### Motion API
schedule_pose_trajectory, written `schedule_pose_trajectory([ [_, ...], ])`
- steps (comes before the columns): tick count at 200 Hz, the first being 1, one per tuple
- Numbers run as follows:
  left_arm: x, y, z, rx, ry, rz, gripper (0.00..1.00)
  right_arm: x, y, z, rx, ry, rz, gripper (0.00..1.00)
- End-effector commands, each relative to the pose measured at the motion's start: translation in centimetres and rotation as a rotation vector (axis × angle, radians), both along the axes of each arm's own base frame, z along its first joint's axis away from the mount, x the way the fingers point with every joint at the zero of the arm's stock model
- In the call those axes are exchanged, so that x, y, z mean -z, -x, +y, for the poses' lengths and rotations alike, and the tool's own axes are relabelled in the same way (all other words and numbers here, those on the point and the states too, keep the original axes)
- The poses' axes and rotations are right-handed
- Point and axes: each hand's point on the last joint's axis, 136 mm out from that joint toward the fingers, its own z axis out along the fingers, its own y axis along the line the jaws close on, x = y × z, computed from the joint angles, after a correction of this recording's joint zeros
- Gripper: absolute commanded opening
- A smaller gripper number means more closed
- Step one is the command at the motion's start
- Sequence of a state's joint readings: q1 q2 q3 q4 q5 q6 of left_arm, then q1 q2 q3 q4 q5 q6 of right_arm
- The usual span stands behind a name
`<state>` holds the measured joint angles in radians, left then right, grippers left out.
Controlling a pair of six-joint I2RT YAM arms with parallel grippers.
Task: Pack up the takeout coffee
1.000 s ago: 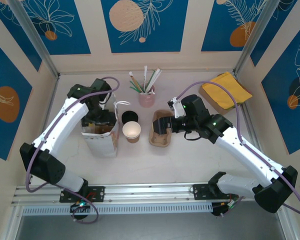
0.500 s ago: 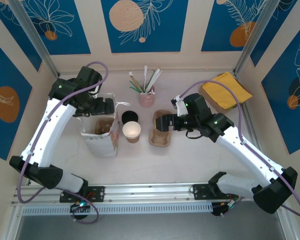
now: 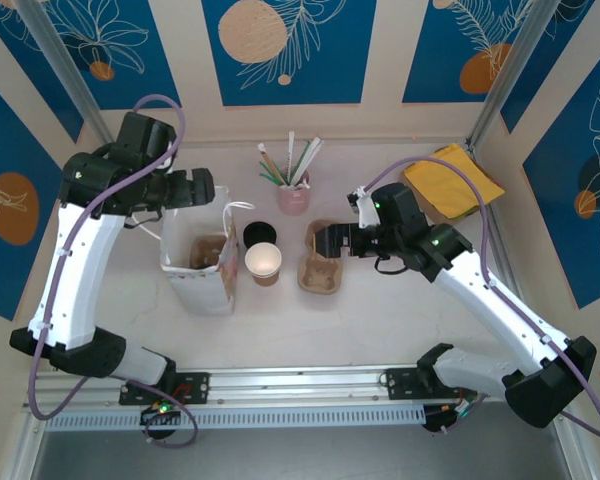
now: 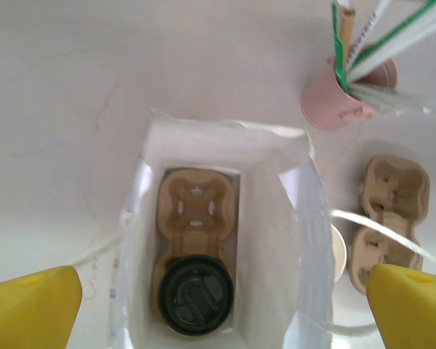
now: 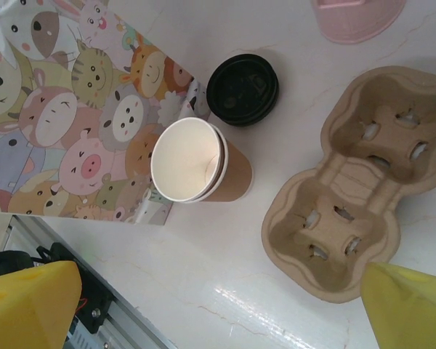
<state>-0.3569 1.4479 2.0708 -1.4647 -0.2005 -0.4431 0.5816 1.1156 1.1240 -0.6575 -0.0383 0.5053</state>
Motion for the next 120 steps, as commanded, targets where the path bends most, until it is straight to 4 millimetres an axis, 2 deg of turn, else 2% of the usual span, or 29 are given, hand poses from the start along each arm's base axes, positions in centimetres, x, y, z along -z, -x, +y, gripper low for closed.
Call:
schedule_pose_trajectory([
  [1, -1.1, -0.2, 3.4, -0.124, -0.035, -0.028, 1.0, -1.3, -0.3, -0.7, 0.026, 0.004, -0.023, 0.99],
  [39, -2.3, -0.9, 8.4, -0.343, 0.021, -0.124, 1.0, -1.2, -1.1, -2.2, 0.095, 0.031, -0.011, 0.99],
  [61, -2.2, -0.8, 11.4, -0.443, 0.039, -0.134, 1.0, -1.3, -1.3, -2.8, 0.109, 0.034, -0.006, 0.99],
  [89, 0.5, -0.5, 14.8, -0.554, 0.029, -0.073, 1.0, -1.5, -1.5, -3.4, 0.122, 0.029, -0.012, 0.99],
  [120, 5.7, -0.2, 17.0, -0.652, 0.031, 0.033, 1.0, -2.0, -2.0, -4.3, 0.14, 0.032, -0.025, 0.99],
])
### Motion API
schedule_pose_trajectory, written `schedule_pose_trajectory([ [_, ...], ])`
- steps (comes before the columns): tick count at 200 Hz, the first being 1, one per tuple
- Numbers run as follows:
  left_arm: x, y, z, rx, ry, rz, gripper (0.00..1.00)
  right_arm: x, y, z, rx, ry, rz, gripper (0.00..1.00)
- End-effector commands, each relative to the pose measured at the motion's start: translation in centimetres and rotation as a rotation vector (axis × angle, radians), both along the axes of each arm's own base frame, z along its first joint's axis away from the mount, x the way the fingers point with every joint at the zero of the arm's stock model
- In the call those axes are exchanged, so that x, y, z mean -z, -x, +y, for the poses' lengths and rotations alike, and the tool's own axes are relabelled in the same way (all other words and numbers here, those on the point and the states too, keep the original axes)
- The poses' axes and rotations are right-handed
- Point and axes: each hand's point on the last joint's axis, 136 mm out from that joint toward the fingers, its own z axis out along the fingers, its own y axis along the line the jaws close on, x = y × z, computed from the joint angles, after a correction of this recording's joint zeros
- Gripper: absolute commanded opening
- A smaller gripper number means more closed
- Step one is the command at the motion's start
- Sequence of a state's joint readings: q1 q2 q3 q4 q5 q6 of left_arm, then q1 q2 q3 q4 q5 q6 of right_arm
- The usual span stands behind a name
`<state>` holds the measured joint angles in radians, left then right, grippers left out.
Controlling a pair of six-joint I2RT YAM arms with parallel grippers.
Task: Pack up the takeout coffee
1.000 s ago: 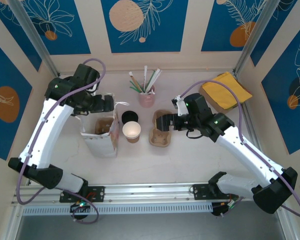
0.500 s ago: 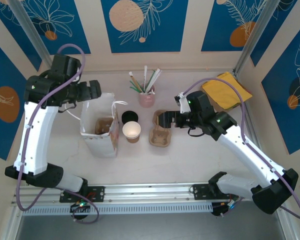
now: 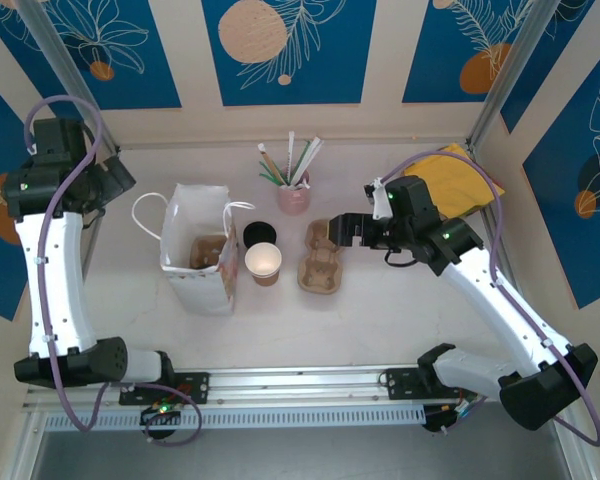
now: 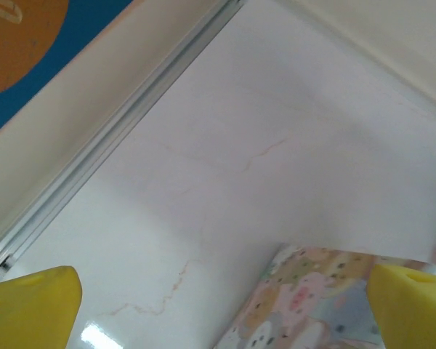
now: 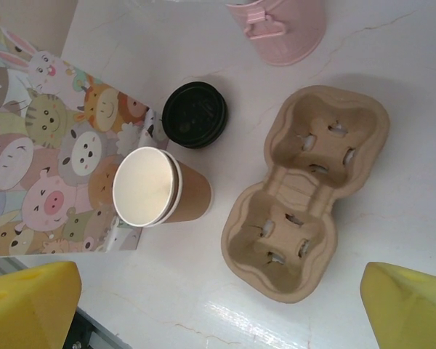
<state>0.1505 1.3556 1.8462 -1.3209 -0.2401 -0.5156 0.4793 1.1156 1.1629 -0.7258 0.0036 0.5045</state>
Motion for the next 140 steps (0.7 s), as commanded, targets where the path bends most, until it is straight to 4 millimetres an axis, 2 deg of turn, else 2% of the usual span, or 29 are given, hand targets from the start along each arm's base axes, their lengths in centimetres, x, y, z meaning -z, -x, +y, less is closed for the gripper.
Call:
schedule_pose_trajectory([
  [1, 3.5, -0.1, 1.4, -0.068, 0.035, 0.052, 1.0, -1.8, -0.1, -0.8, 0.008, -0.006, -0.038, 0.99],
  [30, 9.1, 1.2, 3.8, -0.181, 0.146, 0.13, 1.0, -2.1, -0.1, -1.2, 0.015, -0.016, -0.038, 0.99],
  [62, 13.3, 2.1, 4.4, -0.214, 0.225, 0.175, 1.0, -1.8, 0.0, -1.2, 0.008, -0.024, -0.026, 0.99],
  [97, 15.0, 2.8, 4.3, -0.21, 0.233, 0.189, 1.0, -1.8, -0.7, -0.5, -0.017, -0.037, -0.033, 0.99],
  [140, 15.8, 2.9, 2.8, -0.131, 0.26, 0.135, 1.0, -2.4, -2.6, 1.0, -0.06, -0.014, -0.057, 0.98],
])
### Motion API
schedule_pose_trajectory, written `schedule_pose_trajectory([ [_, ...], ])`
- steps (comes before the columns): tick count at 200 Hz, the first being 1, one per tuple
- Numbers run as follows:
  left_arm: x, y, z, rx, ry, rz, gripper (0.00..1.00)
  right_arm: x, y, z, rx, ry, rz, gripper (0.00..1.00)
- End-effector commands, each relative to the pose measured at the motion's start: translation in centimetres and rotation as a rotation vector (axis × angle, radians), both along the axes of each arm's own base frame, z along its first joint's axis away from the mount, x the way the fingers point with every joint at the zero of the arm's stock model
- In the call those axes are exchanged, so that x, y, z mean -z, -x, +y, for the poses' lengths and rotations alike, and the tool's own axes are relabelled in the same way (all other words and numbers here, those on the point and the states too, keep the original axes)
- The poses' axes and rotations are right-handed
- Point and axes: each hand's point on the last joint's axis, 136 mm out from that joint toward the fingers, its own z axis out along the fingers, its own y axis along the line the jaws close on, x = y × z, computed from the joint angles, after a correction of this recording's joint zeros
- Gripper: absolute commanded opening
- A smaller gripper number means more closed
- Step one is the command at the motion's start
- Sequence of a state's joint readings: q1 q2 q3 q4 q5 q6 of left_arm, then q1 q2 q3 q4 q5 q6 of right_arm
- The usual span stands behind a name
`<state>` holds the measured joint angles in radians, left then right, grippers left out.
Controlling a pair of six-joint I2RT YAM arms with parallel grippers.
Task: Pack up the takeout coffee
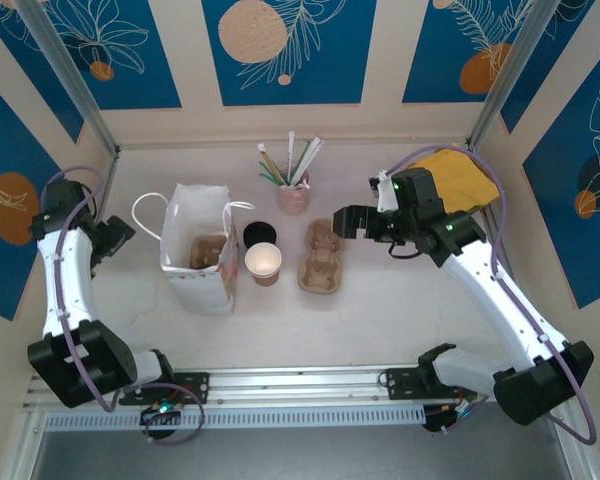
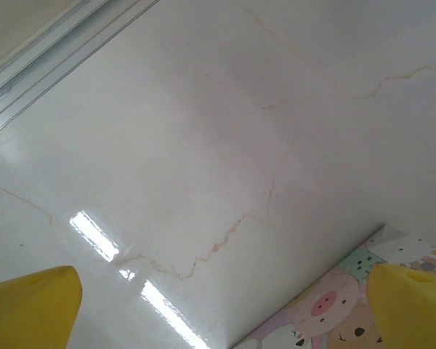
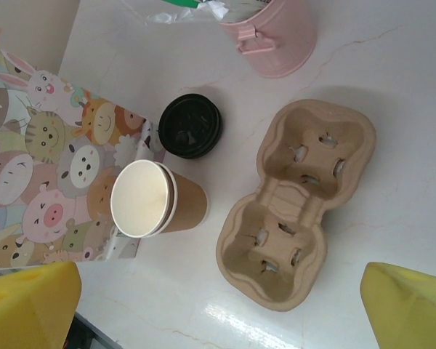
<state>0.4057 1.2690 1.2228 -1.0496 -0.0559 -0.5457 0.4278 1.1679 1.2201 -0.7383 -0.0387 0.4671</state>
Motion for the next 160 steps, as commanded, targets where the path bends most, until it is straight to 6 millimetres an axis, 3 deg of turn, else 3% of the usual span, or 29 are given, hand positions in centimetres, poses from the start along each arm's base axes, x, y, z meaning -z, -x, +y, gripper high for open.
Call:
schedule_pose_trajectory([
  [1, -0.3, -0.4, -0.8, 0.048, 0.02, -0.079, 1.0, -1.7, -1.2, 1.3, -0.057, -0.009, -0.058, 0.98],
  [50, 1.8, 0.6, -3.1, 0.101, 0.095, -0.102, 1.0, -2.6, -4.6, 4.5, -0.126, 0.043, -0.102, 0.75],
  [99, 5.8, 1.7, -4.6, 0.13, 0.16, -0.045, 1.0, -3.3, -6.2, 7.7, -0.177, 0.048, -0.108, 0.72],
  [160, 7.8, 2.7, -7.7, 0.159, 0.257, -0.039, 1.0, -2.9, -7.6, 10.1, -0.225, 0.08, -0.108, 0.61],
])
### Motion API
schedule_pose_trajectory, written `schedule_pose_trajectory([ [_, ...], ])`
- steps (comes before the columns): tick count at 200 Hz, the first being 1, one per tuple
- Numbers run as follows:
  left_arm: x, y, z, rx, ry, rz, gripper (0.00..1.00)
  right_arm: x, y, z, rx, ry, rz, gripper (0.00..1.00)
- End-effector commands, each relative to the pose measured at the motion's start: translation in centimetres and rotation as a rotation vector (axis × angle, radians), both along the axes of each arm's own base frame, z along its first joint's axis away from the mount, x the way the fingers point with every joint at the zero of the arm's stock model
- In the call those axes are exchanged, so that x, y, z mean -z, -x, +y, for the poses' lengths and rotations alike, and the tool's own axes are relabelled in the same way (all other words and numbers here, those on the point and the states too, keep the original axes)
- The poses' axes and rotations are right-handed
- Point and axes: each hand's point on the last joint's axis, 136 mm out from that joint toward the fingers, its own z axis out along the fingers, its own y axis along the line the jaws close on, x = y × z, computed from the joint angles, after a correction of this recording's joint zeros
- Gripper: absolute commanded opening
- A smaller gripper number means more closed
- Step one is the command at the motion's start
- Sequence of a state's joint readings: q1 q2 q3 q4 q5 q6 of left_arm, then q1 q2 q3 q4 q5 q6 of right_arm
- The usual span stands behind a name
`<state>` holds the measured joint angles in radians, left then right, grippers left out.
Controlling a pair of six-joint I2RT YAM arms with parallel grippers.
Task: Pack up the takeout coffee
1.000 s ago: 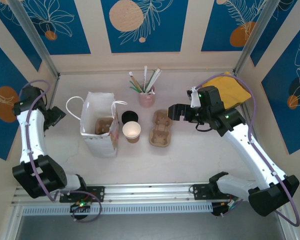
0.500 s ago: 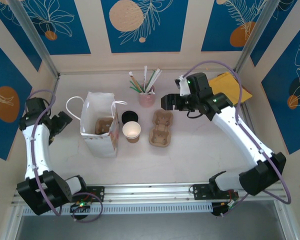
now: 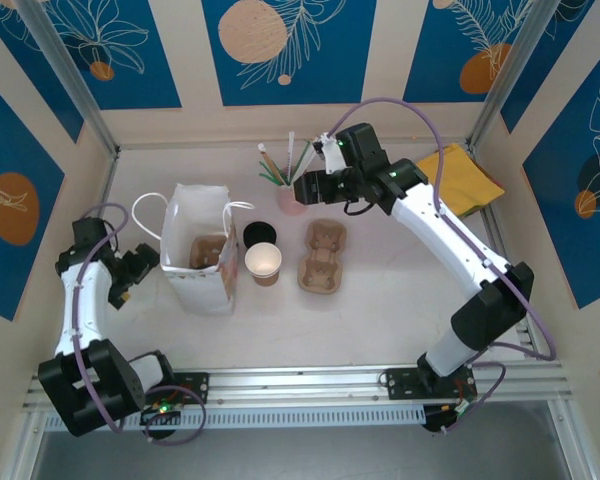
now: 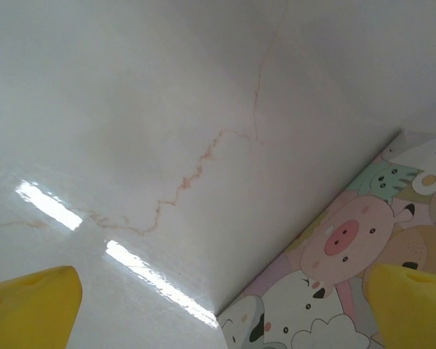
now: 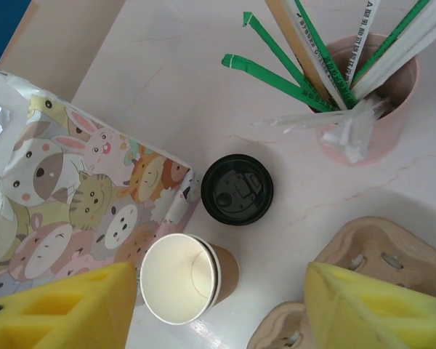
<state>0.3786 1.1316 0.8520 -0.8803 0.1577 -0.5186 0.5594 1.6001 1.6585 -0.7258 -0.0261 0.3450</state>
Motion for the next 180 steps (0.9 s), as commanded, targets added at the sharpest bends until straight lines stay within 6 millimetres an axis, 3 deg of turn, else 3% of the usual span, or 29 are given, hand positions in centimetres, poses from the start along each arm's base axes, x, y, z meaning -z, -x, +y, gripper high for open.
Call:
schedule_pose_trajectory([
  [1, 0.4, 0.2, -2.0, 0.03, 0.06, -0.021, 1.0, -0.4, -0.4, 0.7, -0.021, 0.023, -0.02, 0.61],
  [81, 2.5, 1.8, -6.4, 0.091, 0.102, 0.03, 1.0, 0.6, -1.7, 2.0, -0.034, 0.06, -0.005, 0.58],
  [139, 2.5, 2.5, -7.3, 0.096, 0.109, 0.036, 1.0, 1.3, -1.7, 2.4, -0.045, 0.076, 0.002, 0.57],
  [180, 0.8, 2.5, -5.7, 0.085, 0.012, 0.025, 1.0, 1.7, -2.1, 2.9, -0.053, 0.091, -0.003, 0.52],
])
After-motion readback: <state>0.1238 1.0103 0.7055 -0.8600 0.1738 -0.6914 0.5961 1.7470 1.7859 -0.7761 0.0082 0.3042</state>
